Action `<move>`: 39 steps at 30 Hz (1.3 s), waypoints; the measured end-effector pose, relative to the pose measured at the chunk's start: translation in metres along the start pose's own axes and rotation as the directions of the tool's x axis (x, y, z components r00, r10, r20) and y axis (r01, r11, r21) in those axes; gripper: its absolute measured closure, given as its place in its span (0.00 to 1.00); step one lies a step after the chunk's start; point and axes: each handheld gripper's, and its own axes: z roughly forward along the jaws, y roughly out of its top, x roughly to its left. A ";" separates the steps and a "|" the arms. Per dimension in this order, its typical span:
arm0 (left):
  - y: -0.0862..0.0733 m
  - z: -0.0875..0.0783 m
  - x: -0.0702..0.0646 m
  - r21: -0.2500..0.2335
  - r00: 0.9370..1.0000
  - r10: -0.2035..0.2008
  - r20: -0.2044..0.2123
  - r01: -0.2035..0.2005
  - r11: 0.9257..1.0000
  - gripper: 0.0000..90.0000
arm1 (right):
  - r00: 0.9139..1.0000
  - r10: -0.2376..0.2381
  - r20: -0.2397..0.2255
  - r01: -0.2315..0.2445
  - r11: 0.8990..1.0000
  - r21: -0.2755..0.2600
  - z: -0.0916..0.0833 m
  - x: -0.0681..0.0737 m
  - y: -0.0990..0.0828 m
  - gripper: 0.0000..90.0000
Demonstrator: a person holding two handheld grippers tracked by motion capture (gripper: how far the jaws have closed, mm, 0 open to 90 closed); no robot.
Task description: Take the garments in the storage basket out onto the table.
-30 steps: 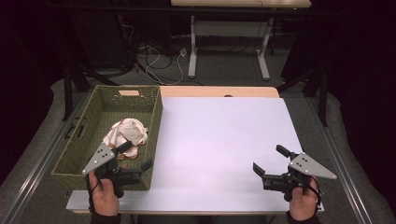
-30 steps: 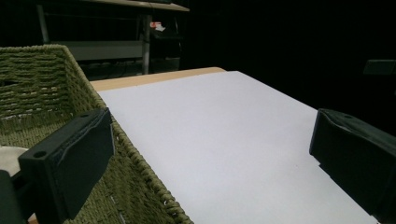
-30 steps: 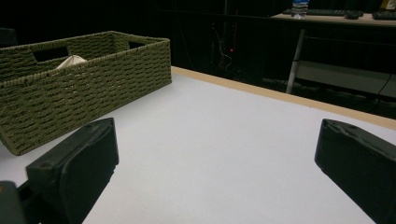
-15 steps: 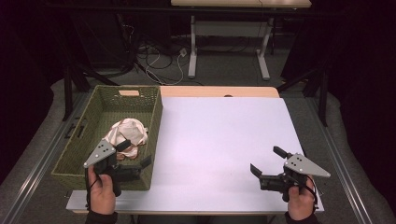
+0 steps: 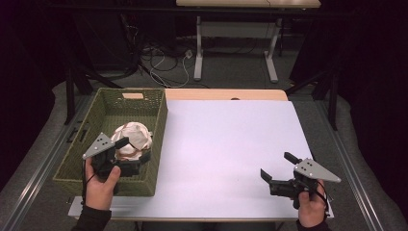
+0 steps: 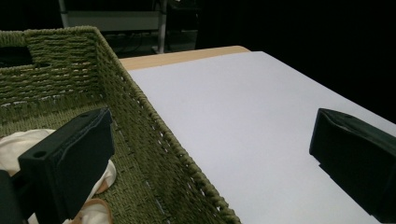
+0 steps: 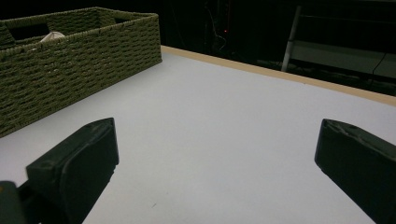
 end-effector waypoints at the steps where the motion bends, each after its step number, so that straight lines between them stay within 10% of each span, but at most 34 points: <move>1: 0.002 0.000 0.001 0.001 1.000 -0.002 0.002 0.002 1.000 0.00 | 1.000 0.000 0.002 0.000 1.000 -0.001 0.000 0.000 0.000 0.00; 18: 0.040 0.004 0.011 0.075 0.996 0.069 -0.049 -0.065 0.995 0.00 | 1.000 0.016 0.018 -0.016 1.000 0.014 0.000 -0.005 -0.006 0.00; 39: 0.068 0.030 0.042 0.134 0.973 -0.030 -0.231 0.062 0.989 0.00 | 1.000 0.012 0.016 -0.013 0.999 0.041 0.003 -0.004 -0.009 0.00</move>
